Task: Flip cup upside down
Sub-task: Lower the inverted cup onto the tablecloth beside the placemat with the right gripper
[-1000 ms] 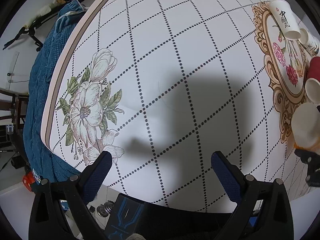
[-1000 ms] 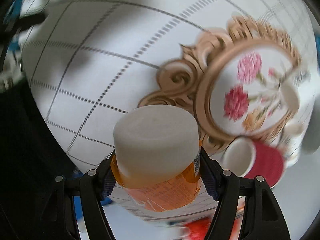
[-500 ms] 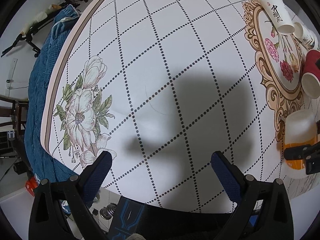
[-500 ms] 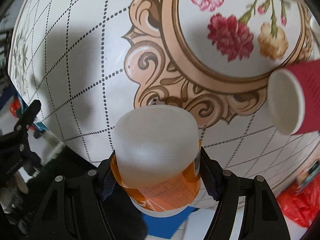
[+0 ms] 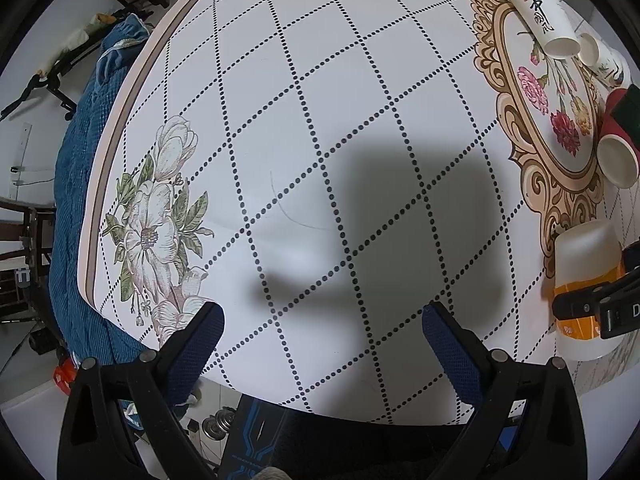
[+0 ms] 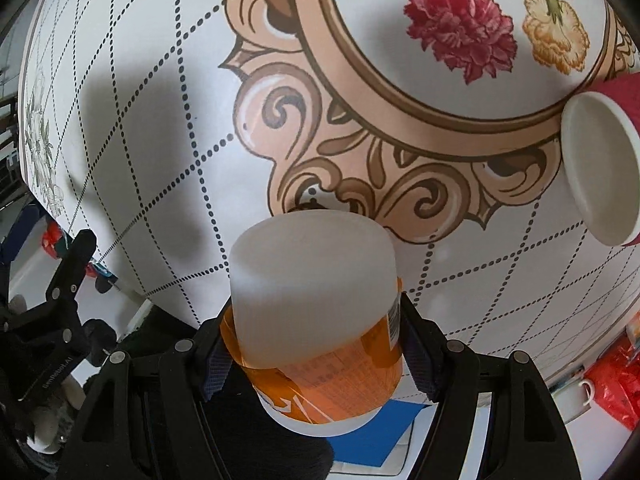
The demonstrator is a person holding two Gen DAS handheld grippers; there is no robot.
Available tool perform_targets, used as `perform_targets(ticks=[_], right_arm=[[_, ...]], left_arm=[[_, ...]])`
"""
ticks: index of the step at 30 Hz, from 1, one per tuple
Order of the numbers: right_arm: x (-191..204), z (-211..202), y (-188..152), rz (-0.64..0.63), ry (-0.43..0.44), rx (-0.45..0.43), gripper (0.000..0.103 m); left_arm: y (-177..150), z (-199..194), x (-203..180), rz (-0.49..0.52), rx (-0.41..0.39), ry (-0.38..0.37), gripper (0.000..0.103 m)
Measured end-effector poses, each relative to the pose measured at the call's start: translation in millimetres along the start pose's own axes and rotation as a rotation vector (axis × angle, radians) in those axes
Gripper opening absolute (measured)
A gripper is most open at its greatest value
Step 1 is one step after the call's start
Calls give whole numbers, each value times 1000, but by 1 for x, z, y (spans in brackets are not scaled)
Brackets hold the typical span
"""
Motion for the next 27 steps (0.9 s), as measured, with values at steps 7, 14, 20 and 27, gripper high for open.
perform_targets(ticks=[7, 14, 20, 27], right_arm=[[1, 11, 6, -60, -78, -43, 83], [-7, 6, 8, -65, -93, -85, 83], [-18, 14, 1, -81, -108, -104, 73], [-32, 7, -11, -88, -100, -213, 72]], left_arm=[[1, -3, -11, 7, -1, -4, 102], [3, -7, -17, 16, -8, 5, 102], [0, -10, -18, 11, -6, 7, 102], [-4, -13, -13, 20, -12, 12, 102]])
Point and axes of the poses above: each gripper's, at about its wrist camera, not at the fingertips, and z roughly the way its jaws point, x to its left, y to its top, the point moved 3 cm from there along z, roughly the way its jaws point, and after that the axes turned 14 degrees about z, right-handed, at the moved point
